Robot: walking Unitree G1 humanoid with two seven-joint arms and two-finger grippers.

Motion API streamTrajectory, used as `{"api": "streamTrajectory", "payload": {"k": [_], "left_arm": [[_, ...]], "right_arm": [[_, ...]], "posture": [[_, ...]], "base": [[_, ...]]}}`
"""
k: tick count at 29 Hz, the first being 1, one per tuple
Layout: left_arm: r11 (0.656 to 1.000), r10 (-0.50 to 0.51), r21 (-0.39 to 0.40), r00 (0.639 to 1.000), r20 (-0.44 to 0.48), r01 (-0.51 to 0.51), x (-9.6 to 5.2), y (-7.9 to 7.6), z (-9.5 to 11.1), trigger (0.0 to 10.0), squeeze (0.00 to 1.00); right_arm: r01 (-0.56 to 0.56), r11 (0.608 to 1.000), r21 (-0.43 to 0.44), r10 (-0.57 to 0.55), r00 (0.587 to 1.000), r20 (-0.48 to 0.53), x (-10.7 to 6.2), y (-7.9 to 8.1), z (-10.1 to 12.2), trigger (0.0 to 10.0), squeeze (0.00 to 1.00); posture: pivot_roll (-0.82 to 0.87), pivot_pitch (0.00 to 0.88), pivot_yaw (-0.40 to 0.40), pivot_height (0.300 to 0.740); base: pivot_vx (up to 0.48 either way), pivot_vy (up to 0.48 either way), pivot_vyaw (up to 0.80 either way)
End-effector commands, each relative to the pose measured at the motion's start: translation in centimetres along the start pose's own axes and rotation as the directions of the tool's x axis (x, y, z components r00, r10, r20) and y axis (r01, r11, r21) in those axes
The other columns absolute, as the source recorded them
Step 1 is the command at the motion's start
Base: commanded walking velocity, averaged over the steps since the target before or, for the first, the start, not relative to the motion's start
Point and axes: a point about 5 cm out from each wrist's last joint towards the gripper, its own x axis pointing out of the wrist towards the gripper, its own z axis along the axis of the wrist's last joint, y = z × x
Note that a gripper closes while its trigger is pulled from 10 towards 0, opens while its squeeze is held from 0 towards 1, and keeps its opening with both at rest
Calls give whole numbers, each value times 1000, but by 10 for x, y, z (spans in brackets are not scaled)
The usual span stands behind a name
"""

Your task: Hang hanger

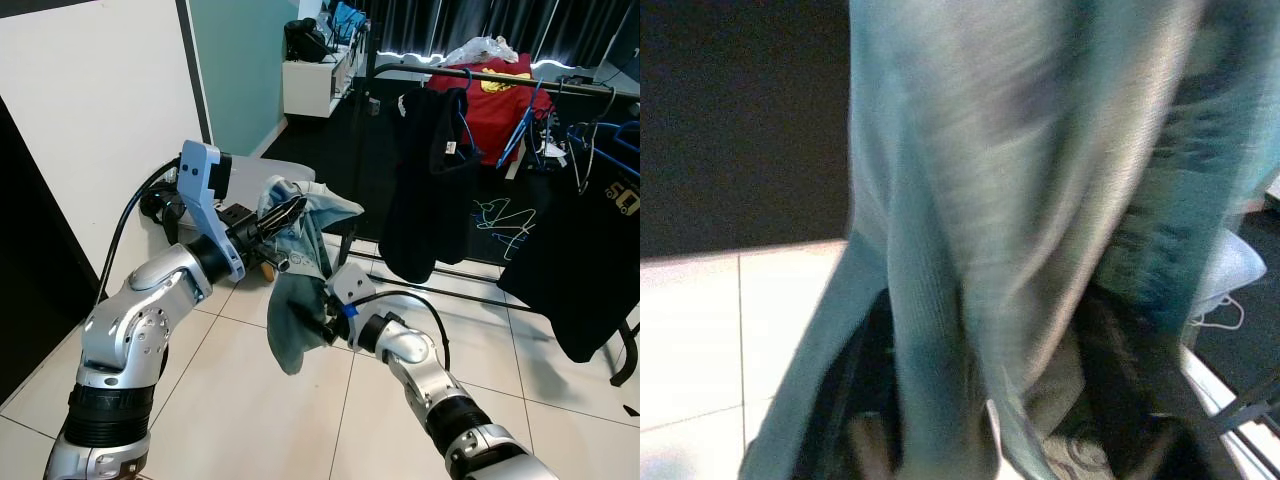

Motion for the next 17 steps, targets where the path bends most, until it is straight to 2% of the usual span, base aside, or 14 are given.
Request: {"api": "streamTrajectory", "payload": {"k": [1,9,13,15,16,17], "left_arm": [[1000,-9,15,1000,-3,9,1,0,4,10000,0],[1000,-3,15,1000,-4,3,1,0,3,10000,0],[998,62,10,998,-16,-62,0,9,1,10000,0],[998,62,10,998,-16,-62,0,9,1,10000,0],[994,105,-13,994,-18,-105,0,13,-2,10000,0],[994,105,-13,994,-18,-105,0,13,-2,10000,0]], "right_arm": [[6,1000,29,-6,1000,-2,0,-1,-2,0,0],[4,999,32,-4,1000,-9,-3,0,-5,0,0],[4,999,38,-4,1000,-1,-5,-3,-5,0,0],[4,999,38,-4,1000,-1,-5,-3,-5,0,0],[-21,999,43,21,1000,6,-6,-3,-5,0,0],[-21,999,43,21,1000,6,-6,-3,-5,0,0]], "posture": [[81,0,2,740],[78,0,3,740],[74,0,1,740],[74,0,1,740],[73,0,1,740],[73,0,1,740]], "base": [[0,0,0],[0,0,0],[0,0,0],[0,0,0],[0,0,0],[0,0,0]]}}
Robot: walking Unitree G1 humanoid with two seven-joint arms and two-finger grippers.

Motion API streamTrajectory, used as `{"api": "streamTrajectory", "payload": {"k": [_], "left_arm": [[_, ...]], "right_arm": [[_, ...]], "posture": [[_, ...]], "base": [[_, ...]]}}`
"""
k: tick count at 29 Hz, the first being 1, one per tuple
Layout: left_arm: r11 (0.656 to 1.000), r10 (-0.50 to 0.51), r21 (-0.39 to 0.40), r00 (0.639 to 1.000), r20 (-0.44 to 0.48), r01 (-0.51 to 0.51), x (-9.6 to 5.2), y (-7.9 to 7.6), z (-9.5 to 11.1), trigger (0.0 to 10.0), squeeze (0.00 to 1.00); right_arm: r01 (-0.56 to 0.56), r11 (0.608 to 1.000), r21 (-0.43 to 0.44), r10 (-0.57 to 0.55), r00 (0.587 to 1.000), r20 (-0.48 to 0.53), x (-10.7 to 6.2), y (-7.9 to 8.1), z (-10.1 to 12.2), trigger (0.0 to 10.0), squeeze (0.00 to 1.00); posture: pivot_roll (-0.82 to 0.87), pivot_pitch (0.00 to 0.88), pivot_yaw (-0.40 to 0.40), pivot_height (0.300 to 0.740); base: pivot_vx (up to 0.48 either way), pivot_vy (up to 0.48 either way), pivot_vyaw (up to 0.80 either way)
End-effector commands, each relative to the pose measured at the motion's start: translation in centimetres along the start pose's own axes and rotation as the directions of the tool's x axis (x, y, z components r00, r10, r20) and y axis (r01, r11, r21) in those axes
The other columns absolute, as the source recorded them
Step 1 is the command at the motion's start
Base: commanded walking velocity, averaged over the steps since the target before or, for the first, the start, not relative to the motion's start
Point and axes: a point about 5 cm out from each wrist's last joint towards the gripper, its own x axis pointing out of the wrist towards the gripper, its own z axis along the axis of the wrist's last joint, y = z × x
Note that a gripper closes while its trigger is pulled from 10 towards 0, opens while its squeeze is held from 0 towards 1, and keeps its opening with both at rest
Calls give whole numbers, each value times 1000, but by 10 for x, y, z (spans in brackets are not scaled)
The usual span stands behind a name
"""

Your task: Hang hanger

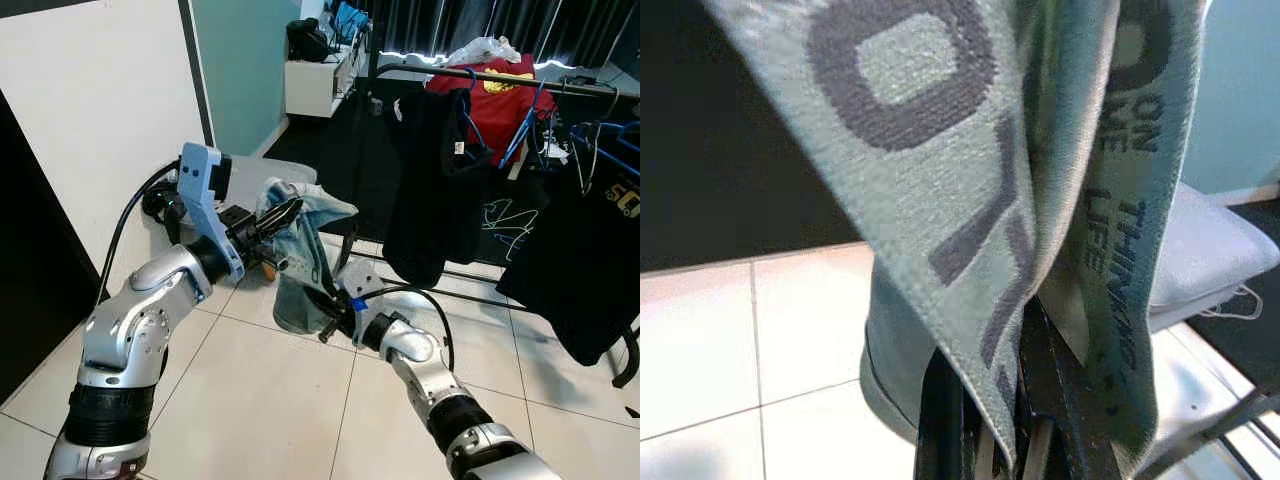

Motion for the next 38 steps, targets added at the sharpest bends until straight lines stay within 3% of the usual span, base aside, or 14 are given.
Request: {"api": "streamTrajectory", "payload": {"k": [1,4,5,6,8,10,12,13,20,23,24,29,32,38], "left_arm": [[999,32,-4,999,-2,-32,2,4,1,10000,0],[995,102,-14,994,-23,-103,1,12,-3,10000,0],[979,200,-27,979,-46,-201,-3,24,-9,10000,1000],[957,284,-41,956,-68,-287,-7,34,-14,10000,1000],[957,284,-41,956,-68,-287,-7,34,-14,10000,1000],[911,407,-24,908,-96,-411,-17,50,-22,10000,1000],[911,407,-24,908,-96,-411,-17,50,-22,10000,1000],[895,443,1,889,-116,-446,-23,54,-27,10000,0],[845,531,50,827,-184,-532,-45,65,-44,10000,0],[865,499,54,846,-186,-499,-45,61,-44,10000,0],[915,404,82,892,-204,-396,-43,48,-45,10000,0],[931,366,95,906,-212,-353,-42,43,-46,10000,0],[990,143,42,970,-197,-137,-37,10,-45,10000,0],[999,46,-1,981,-188,-48,-37,-12,-50,10000,0]], "right_arm": [[-17,1000,6,17,1000,14,-2,1,0,0,0],[-29,1000,-6,29,999,15,-4,0,1,0,0],[-29,1000,-13,29,999,21,-6,-4,3,0,0],[-25,1000,-19,25,999,28,-8,-7,6,0,0],[-25,1000,-19,25,999,28,-8,-7,6,0,0],[-27,998,-51,30,999,43,-14,-16,14,0,0],[-27,998,-51,30,999,43,-14,-16,14,0,0],[-42,996,-74,45,998,45,-17,-20,18,0,0],[-238,965,-110,236,971,-23,-25,-43,42,0,0],[-317,944,-90,313,948,-51,-27,-46,47,0,0],[-395,915,-87,386,917,-103,-30,-49,50,0,0],[-417,904,-93,405,906,-123,-31,-49,51,0,0],[-490,871,-48,481,868,-124,-33,-46,56,0,0],[-583,812,33,579,797,-173,-43,-38,55,0,0]], "posture": [[73,0,1,740],[72,0,-4,740],[66,0,-7,740],[64,0,-7,740],[64,0,-7,740],[56,8,-7,740],[56,8,-7,740],[50,14,-9,740],[37,34,-26,740],[36,38,-35,740],[38,44,-46,740],[37,46,-47,740],[38,53,-50,740],[37,54,-46,740]], "base": [[0,0,0],[0,0,0],[0,0,0],[0,0,0],[0,0,0],[0,0,0],[0,0,0],[0,0,0],[0,0,0],[0,0,0],[0,0,0],[0,0,0],[0,0,0],[0,0,0]]}}
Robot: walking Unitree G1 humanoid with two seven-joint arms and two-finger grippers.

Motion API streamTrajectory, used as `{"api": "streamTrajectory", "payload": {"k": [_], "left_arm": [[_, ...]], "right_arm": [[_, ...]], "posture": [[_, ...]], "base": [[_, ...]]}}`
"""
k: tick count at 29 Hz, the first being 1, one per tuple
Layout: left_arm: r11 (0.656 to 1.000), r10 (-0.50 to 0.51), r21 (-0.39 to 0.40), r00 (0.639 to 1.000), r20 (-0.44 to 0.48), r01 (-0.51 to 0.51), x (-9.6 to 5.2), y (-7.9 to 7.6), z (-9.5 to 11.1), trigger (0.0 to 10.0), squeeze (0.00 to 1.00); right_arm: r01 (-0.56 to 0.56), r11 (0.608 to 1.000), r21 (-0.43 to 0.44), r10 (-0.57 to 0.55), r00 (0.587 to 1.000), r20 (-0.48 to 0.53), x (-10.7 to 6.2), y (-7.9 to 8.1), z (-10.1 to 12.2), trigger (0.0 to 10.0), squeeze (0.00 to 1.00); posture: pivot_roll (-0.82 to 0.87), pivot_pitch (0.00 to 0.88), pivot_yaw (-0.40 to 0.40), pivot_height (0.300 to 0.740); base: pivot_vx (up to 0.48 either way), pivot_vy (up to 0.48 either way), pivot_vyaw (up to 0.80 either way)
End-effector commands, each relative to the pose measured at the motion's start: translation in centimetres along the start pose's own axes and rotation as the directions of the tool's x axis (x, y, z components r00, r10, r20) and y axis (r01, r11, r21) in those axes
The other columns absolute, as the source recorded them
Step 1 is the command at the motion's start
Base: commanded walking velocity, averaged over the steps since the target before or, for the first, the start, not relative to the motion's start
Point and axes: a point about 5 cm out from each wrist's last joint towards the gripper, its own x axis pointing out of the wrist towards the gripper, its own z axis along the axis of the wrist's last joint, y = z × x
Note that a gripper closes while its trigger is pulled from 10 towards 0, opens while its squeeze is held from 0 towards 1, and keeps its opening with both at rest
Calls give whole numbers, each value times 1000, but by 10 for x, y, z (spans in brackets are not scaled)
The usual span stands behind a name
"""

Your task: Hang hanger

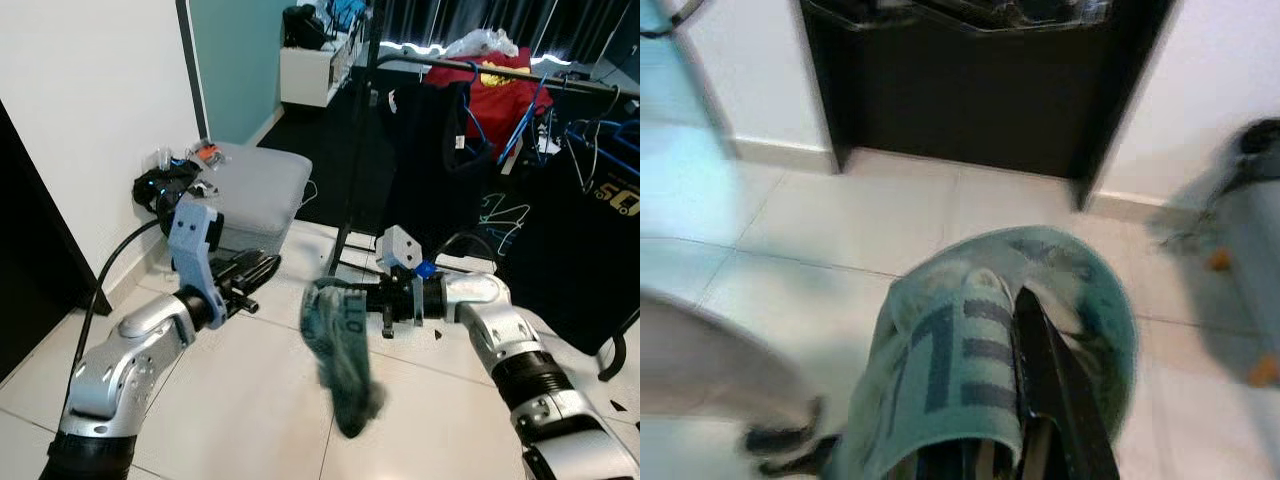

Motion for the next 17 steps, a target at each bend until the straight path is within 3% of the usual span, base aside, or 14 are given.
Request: {"api": "streamTrajectory", "payload": {"k": [1,2,8,9,12,15,17], "left_arm": [[999,-33,-33,999,-19,33,-1,-9,-7,10000,294],[997,-42,-67,999,-10,41,-2,-13,-8,10000,1000],[996,-46,-82,999,-1,46,-3,-14,-8,10000,1000],[1000,-13,-29,1000,6,13,-5,-10,-6,10000,1000],[1000,-1,-3,1000,13,2,-6,-8,-4,10000,1000],[1000,-14,1,999,39,14,-9,-9,0,10000,1000],[995,-100,20,995,0,99,-12,-16,-2,10000,1000]], "right_arm": [[-2,1000,-2,2,1000,-15,0,1,1,0,0],[59,998,-23,-60,998,-20,2,-5,4,0,0],[99,995,-31,-100,995,-26,5,-8,5,0,0],[191,981,12,-190,980,-52,13,-17,4,0,0],[218,975,27,-217,975,-51,15,-19,5,0,0],[235,971,36,-234,972,-27,16,-21,12,0,0],[244,969,36,-244,970,-9,12,-24,20,0,0]], "posture": [[37,55,-45,740],[39,57,-44,740],[39,57,-44,740],[45,55,-49,740],[45,53,-50,740],[45,49,-52,740],[44,42,-51,740]], "base": [[0,0,0],[0,0,0],[0,0,0],[0,0,0],[0,0,0],[0,0,0],[0,0,0]]}}
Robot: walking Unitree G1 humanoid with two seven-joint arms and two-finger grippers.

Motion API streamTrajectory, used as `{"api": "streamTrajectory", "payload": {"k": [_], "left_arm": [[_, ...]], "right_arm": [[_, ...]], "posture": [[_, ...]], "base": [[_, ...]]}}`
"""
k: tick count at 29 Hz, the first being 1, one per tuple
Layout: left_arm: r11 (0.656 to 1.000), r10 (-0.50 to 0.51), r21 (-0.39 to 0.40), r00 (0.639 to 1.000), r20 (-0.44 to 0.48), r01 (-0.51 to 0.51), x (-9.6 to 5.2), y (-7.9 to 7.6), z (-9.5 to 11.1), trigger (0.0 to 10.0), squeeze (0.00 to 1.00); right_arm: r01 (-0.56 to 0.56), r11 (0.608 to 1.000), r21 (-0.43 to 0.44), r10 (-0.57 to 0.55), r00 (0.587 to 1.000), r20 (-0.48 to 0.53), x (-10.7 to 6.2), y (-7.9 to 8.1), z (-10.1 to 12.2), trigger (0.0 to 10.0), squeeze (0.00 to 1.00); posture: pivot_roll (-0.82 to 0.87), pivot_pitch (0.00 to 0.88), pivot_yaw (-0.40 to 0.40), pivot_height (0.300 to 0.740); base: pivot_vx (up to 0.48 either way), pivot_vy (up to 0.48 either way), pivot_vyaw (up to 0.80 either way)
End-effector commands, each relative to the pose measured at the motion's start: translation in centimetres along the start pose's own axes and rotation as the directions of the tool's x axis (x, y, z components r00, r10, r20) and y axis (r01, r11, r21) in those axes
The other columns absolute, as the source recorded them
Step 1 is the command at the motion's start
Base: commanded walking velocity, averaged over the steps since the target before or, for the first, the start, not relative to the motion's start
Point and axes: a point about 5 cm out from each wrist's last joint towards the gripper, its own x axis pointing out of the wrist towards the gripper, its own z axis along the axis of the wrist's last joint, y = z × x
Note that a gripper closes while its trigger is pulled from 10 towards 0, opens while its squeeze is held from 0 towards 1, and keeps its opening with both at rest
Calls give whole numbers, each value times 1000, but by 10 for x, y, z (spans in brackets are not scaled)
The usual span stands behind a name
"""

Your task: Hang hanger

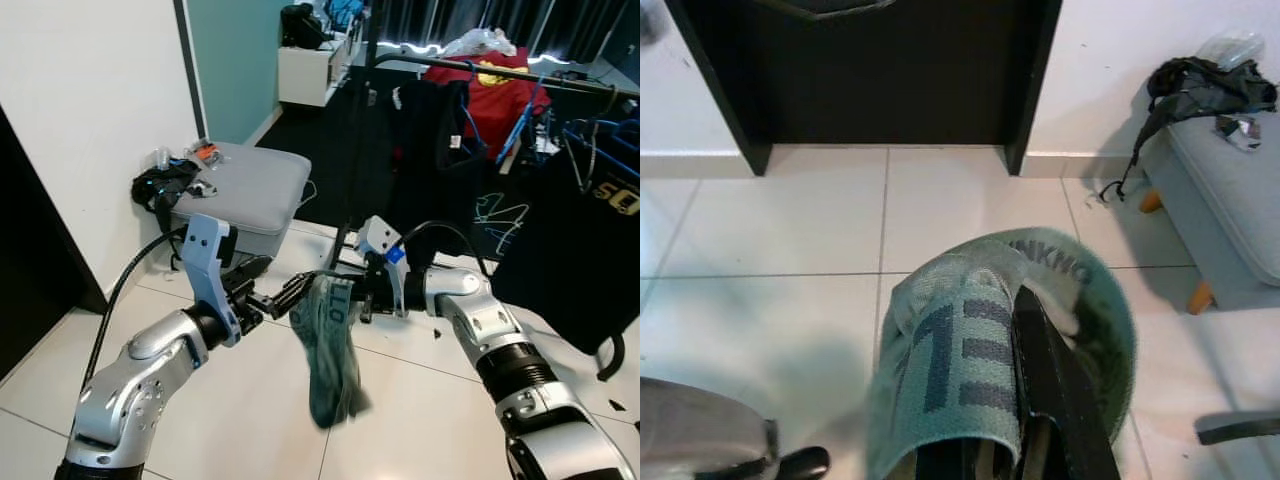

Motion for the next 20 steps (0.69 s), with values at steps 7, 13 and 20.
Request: {"api": "streamTrajectory", "payload": {"k": [7,13,20], "left_arm": [[991,-73,100,988,-137,87,2,-13,-20,10000,0],[981,-11,186,980,-200,49,7,-8,-38,10000,0],[973,32,227,963,-269,31,2,-3,-53,10000,0]], "right_arm": [[68,998,-16,-67,995,73,-9,-15,26,0,0],[117,993,-24,-114,988,100,-12,-26,43,0,0],[104,994,-24,-100,987,130,-10,-28,58,0,0]], "posture": [[38,32,-45,740],[35,25,-40,740],[41,21,-41,740]], "base": [[0,0,0],[0,0,0],[0,0,0]]}}
